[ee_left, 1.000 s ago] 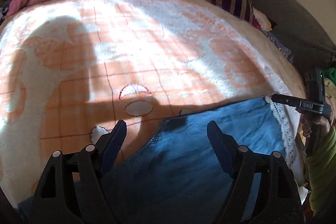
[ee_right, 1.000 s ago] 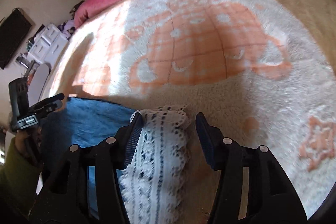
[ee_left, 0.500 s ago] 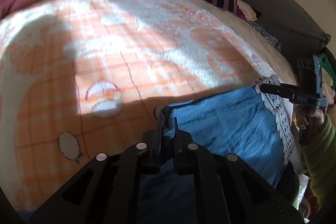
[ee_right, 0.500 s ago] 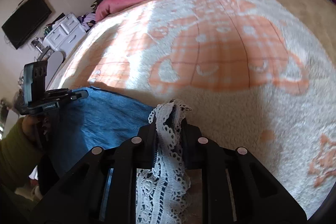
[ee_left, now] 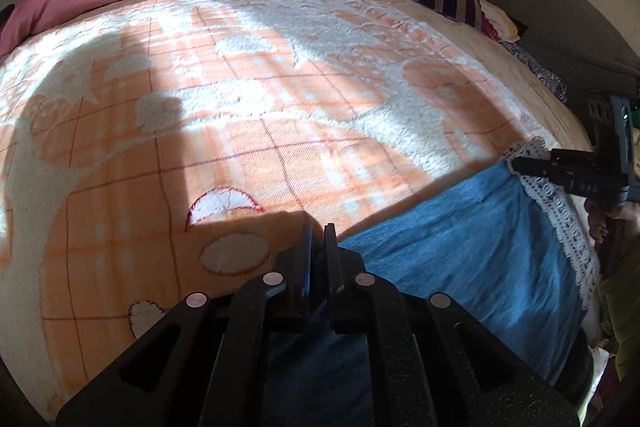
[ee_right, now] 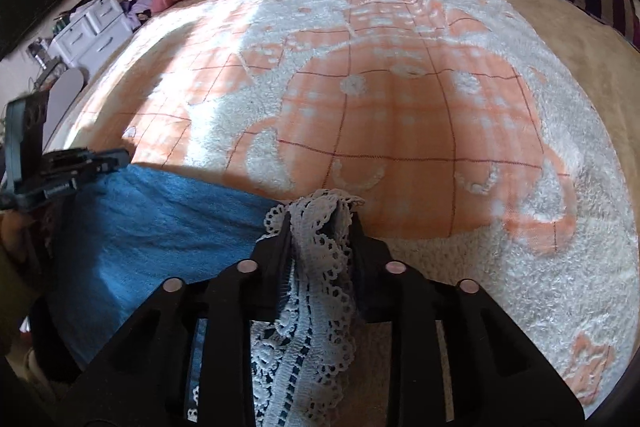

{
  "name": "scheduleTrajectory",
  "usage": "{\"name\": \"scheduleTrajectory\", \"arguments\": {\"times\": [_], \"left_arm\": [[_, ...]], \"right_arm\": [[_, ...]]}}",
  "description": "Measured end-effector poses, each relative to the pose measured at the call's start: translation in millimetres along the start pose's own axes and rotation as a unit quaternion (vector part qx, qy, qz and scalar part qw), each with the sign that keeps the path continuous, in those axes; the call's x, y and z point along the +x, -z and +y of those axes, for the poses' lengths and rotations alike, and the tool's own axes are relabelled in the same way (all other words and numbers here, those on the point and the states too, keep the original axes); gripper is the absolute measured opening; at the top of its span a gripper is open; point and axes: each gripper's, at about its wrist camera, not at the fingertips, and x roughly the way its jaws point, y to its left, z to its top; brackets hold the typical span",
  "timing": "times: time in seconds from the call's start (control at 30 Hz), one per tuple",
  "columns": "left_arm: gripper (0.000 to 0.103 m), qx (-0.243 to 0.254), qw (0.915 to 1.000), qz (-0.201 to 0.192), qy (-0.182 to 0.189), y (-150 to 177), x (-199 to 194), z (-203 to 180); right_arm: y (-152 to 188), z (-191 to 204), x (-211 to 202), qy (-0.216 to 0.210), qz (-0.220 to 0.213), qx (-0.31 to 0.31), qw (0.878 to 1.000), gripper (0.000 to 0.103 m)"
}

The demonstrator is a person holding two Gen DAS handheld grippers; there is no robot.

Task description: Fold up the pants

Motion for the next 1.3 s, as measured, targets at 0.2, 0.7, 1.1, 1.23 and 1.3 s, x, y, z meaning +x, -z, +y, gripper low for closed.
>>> {"name": "scheduleTrajectory", "arguments": {"times": [0.2,0.7,1.1,1.23,1.3], "left_arm": [[0.012,-0.009,0.9994,-0.031,0.009,-1.1,-23.0,3.1],[0.066,0.024,0.9963,-0.083,-0.007,23.4,-101.7,-32.0],[0.077,0.02,0.9965,-0.079,-0.014,75.7,-128.1,-41.4],[0.078,0.023,0.9976,-0.06,-0.024,93.6,-125.1,-37.7],[0.078,0.02,0.9978,-0.052,-0.036,102.2,-122.6,-32.6]], "right_arm": [[2.2,-5.7,-31.4,0.014,-0.038,0.033,0.999,0.045],[57.1,15.9,-113.8,0.014,-0.099,0.053,0.994,0.065],[120.6,29.2,-116.5,0.009,-0.073,0.092,0.993,0.065],[133.5,26.6,-106.5,0.0,-0.063,0.102,0.993,0.065],[137.4,28.4,-101.9,0.0,-0.06,0.096,0.994,0.065]]}}
